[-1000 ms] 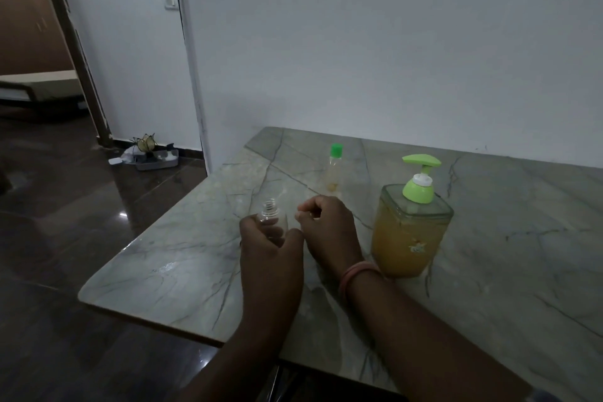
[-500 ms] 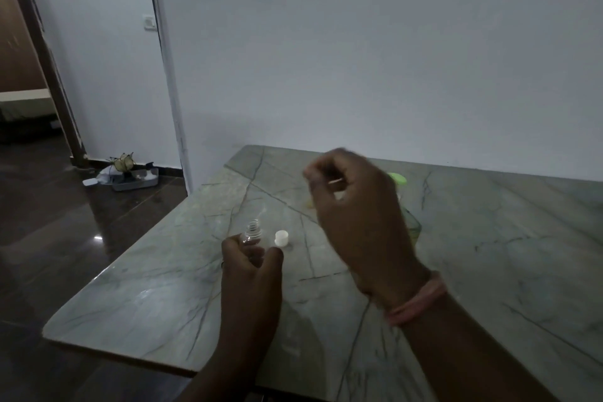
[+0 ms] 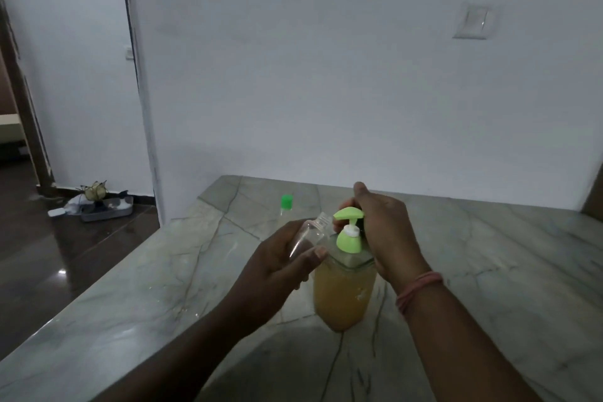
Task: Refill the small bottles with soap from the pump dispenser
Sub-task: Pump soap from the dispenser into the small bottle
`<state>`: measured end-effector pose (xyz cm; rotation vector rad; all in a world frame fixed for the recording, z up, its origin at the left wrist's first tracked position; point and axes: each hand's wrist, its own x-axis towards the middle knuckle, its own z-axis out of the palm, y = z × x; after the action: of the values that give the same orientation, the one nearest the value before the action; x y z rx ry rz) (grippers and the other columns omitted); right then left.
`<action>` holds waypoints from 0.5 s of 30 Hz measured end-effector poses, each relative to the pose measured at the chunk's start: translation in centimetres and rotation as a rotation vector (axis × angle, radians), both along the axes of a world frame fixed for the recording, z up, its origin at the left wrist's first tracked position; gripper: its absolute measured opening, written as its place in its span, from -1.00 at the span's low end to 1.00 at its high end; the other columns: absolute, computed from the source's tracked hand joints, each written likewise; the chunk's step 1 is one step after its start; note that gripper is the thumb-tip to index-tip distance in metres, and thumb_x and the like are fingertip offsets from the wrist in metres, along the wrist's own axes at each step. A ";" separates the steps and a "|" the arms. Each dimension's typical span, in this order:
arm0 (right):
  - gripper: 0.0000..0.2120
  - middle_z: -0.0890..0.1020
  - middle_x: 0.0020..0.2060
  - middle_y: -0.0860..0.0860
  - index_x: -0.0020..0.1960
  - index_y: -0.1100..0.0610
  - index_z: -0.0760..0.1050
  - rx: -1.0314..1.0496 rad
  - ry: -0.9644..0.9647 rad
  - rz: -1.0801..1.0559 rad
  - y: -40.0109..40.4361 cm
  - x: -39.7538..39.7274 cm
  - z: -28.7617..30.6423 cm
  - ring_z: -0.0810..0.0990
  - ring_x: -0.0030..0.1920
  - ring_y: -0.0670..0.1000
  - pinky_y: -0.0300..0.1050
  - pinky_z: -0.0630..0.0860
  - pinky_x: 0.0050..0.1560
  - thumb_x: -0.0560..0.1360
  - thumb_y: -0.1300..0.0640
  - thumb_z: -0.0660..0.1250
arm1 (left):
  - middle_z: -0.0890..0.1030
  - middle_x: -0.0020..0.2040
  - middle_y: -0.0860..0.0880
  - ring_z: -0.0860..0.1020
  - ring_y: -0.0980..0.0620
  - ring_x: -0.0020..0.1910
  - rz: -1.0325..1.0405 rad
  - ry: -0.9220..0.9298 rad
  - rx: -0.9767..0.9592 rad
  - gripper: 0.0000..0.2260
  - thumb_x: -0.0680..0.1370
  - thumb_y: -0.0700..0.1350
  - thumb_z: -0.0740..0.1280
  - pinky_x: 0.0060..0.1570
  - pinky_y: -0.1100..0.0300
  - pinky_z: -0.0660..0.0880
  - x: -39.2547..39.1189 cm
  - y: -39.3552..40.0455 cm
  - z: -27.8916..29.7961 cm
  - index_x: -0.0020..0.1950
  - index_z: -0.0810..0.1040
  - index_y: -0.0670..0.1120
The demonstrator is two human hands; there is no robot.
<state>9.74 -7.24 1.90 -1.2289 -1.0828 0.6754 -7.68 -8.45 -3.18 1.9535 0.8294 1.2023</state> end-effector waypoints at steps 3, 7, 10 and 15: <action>-0.52 0.67 -0.45 0.11 -0.33 0.22 0.61 0.055 -0.088 -0.112 1.0 0.0 0.1 0.67 -0.35 0.10 0.03 0.61 -0.13 0.62 -0.04 0.22 | 0.63 -0.11 0.02 0.59 0.05 -0.24 -0.004 -0.065 -0.002 -0.65 0.52 0.16 0.34 -0.30 0.22 0.53 0.5 1.5 -0.5 0.25 0.53 0.05; -0.54 0.68 -0.43 0.09 -0.31 0.22 0.63 0.019 -0.152 -0.038 1.7 0.9 0.4 0.62 -0.39 -0.02 -0.13 0.52 -0.21 0.62 -0.01 0.22 | 0.64 -0.14 -0.04 0.60 0.00 -0.29 -0.009 -0.129 -0.008 -0.59 0.46 0.21 0.37 -0.33 0.17 0.55 0.5 1.8 -1.7 0.26 0.53 0.09; -0.54 0.71 -0.29 0.14 -0.25 0.19 0.65 -0.128 -0.174 0.129 2.5 1.7 1.6 0.64 -0.30 0.07 -0.06 0.54 -0.18 0.60 -0.08 0.20 | 0.67 -0.14 0.06 0.62 0.10 -0.29 -0.017 -0.125 0.038 -0.56 0.46 0.20 0.38 -0.36 0.28 0.51 0.5 1.6 -1.7 0.29 0.53 0.08; -0.49 0.70 -0.29 0.14 -0.12 0.23 0.65 -0.308 -0.183 0.339 4.2 1.1 3.5 0.63 -0.29 0.07 0.00 0.52 -0.12 0.58 -0.21 0.22 | 0.68 0.11 0.13 0.68 0.06 0.04 -0.052 -0.108 0.088 -0.59 0.49 0.11 0.41 -0.13 0.26 0.62 0.7 1.5 -1.5 0.31 0.50 0.07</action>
<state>10.87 -3.05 5.44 -1.4029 -1.3950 1.0336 -6.98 -6.91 -4.66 1.9487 0.6766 1.3205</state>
